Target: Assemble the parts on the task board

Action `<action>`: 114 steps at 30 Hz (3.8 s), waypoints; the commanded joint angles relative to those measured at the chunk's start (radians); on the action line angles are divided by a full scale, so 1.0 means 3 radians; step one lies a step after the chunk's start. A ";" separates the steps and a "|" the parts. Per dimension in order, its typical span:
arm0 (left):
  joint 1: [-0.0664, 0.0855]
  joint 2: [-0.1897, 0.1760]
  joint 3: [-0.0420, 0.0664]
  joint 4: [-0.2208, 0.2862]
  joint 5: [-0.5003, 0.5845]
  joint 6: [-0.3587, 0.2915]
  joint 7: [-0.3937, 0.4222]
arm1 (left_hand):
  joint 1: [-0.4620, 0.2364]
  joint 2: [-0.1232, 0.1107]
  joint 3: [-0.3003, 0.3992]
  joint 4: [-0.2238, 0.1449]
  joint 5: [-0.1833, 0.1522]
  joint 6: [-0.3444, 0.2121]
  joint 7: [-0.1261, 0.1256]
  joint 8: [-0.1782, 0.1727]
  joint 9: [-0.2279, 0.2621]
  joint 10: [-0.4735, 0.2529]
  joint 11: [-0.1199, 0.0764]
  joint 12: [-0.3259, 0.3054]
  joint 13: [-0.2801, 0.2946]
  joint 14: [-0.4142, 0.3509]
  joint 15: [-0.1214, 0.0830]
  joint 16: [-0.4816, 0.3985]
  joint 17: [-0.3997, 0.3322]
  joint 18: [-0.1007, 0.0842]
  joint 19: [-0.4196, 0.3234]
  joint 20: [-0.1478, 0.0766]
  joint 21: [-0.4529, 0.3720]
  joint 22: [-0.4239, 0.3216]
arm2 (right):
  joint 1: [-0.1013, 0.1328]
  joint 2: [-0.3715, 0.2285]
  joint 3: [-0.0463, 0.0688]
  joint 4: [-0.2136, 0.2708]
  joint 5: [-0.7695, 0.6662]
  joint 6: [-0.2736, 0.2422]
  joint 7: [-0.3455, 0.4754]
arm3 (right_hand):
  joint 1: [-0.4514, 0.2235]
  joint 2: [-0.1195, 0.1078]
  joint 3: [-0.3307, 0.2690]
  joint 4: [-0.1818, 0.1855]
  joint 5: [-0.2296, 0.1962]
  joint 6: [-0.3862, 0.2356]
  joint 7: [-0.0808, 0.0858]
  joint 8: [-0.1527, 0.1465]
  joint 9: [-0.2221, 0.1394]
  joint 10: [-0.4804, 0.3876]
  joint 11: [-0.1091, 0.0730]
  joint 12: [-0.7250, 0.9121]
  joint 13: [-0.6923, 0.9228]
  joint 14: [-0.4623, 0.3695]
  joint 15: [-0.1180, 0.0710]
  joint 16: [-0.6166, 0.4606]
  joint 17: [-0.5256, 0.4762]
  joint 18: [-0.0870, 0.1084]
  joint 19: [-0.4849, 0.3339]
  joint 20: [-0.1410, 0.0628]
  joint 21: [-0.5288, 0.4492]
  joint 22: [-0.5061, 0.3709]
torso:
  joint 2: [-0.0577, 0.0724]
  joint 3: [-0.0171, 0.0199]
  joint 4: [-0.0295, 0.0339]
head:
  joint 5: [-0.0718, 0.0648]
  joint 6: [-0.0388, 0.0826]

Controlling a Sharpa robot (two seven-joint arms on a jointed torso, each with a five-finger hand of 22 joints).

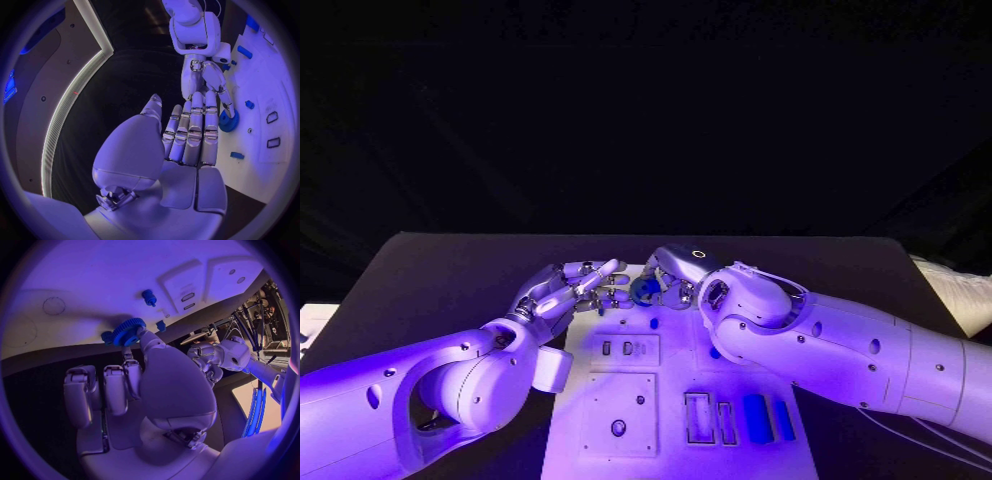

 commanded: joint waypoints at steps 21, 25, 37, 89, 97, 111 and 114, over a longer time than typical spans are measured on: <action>0.0004 -0.0009 0.0002 0.0016 0.0005 0.0063 0.0005 | 0.0019 0.0015 0.0001 -0.0029 0.0009 0.0017 0.0000 -0.0017 -0.0001 0.0009 -0.0001 -0.0026 0.0000 0.0012 0.0008 -0.0024 0.0009 0.0064 0.0022 -0.0003 0.0007 -0.0004 | -0.0012 -0.0001 -0.0026 -0.0053 0.0119 0.0258 -0.0039 | -0.0581 0.0081 -0.0635 0.0433 -0.0266 -0.0423 0.0095 -0.0124 0.0103 -0.0132 0.0184 -0.0302 0.0007 0.0216 0.0158 0.0063 0.0178 -0.0030 0.0220 0.0148 0.0003 0.0708 | 0.0002 0.0000 -0.0002 | -0.0017 -0.0006; 0.0004 -0.0011 0.0002 0.0019 0.0005 0.0060 0.0004 | 0.0019 0.0015 0.0001 -0.0029 0.0009 0.0017 0.0000 -0.0017 -0.0001 0.0009 -0.0001 -0.0026 0.0000 0.0012 0.0008 -0.0024 0.0009 0.0064 0.0022 -0.0003 0.0007 -0.0004 | -0.0012 0.0005 -0.0032 -0.0068 0.0188 0.0311 -0.0026 | -0.0622 0.0140 -0.0671 0.0433 -0.0213 -0.0359 0.0076 -0.0114 0.0110 -0.0110 0.0169 -0.0252 0.0044 0.0220 0.0145 0.0072 0.0200 -0.0033 0.0229 0.0137 0.0009 0.0721 | 0.0001 0.0000 0.0002 | -0.0023 -0.0011; 0.0004 -0.0016 0.0002 0.0022 0.0005 0.0056 0.0003 | 0.0019 0.0013 -0.0003 -0.0032 0.0008 0.0016 0.0003 -0.0021 -0.0002 0.0008 0.0001 -0.0030 0.0000 0.0012 0.0007 -0.0028 0.0012 0.0064 0.0023 -0.0003 0.0007 -0.0005 | -0.0014 0.0008 -0.0052 -0.0117 0.0189 0.0204 -0.0060 | -0.0616 0.0164 -0.0749 0.0416 -0.0095 -0.0401 0.0090 -0.0179 0.0085 -0.0109 0.0177 -0.0246 0.0057 0.0221 0.0146 0.0077 0.0214 -0.0035 0.0234 0.0130 0.0011 0.0728 | 0.0000 0.0001 0.0002 | -0.0017 -0.0015; -0.0001 0.0007 -0.0001 -0.0083 0.0005 0.0090 0.0011 | 0.0022 0.0012 -0.0007 -0.0039 0.0009 0.0015 0.0003 -0.0026 -0.0002 0.0006 0.0002 -0.0038 -0.0001 0.0014 0.0008 -0.0035 0.0018 0.0064 0.0023 -0.0003 0.0005 -0.0006 | -0.0183 -0.1394 0.0001 -0.0080 0.1549 -0.0139 0.1418 | 0.0276 0.0091 -0.0668 -0.0152 0.0061 -0.0346 0.0087 -0.0178 0.0073 -0.0128 0.0161 -0.0268 0.0062 0.0223 0.0134 0.0068 0.0249 -0.0019 0.0185 0.0120 -0.0021 0.0669 | -0.0059 0.0064 -0.0103 | -0.0033 -0.0008; -0.0002 0.0006 -0.0001 -0.0079 0.0005 0.0087 0.0008 | 0.0022 0.0012 -0.0007 -0.0039 0.0009 0.0015 0.0003 -0.0026 -0.0002 0.0006 0.0002 -0.0038 -0.0001 0.0014 0.0008 -0.0035 0.0018 0.0064 0.0023 -0.0003 0.0005 -0.0006 | -0.0207 -0.1317 0.0001 -0.0161 0.1460 -0.0108 0.1343 | 0.0356 0.0162 -0.0580 -0.0229 -0.0130 -0.0299 0.0088 -0.0169 0.0075 -0.0116 0.0159 -0.0248 0.0079 0.0225 0.0133 0.0073 0.0265 -0.0021 0.0191 0.0119 -0.0018 0.0677 | -0.0061 0.0062 -0.0103 | -0.0037 -0.0017; -0.0002 0.0007 -0.0001 -0.0078 0.0005 0.0084 0.0001 | 0.0023 0.0014 -0.0008 -0.0043 0.0009 0.0016 0.0002 -0.0028 -0.0002 0.0008 0.0001 -0.0040 -0.0001 0.0015 0.0008 -0.0038 0.0022 0.0064 0.0023 -0.0003 0.0004 -0.0007 | -0.0234 -0.1201 0.0001 -0.0243 0.1436 -0.0131 0.1315 | 0.0398 0.0260 -0.0433 -0.0291 -0.0199 -0.0104 0.0044 -0.0123 0.0092 -0.0082 0.0125 -0.0179 0.0129 0.0232 0.0107 0.0087 0.0300 -0.0028 0.0212 0.0103 -0.0006 0.0705 | -0.0060 0.0064 -0.0101 | -0.0028 -0.0020; -0.0002 0.0006 -0.0001 -0.0078 0.0005 0.0084 0.0000 | 0.0023 0.0014 -0.0008 -0.0043 0.0009 0.0016 0.0002 -0.0028 -0.0002 0.0008 0.0001 -0.0040 -0.0001 0.0015 0.0008 -0.0038 0.0022 0.0064 0.0023 -0.0003 0.0004 -0.0007 | -0.0237 -0.1190 0.0001 -0.0252 0.1435 -0.0130 0.1314 | 0.0398 0.0269 -0.0413 -0.0299 -0.0209 -0.0078 0.0037 -0.0121 0.0092 -0.0078 0.0118 -0.0172 0.0134 0.0233 0.0102 0.0089 0.0306 -0.0028 0.0214 0.0098 -0.0005 0.0707 | -0.0063 0.0065 -0.0103 | -0.0022 -0.0024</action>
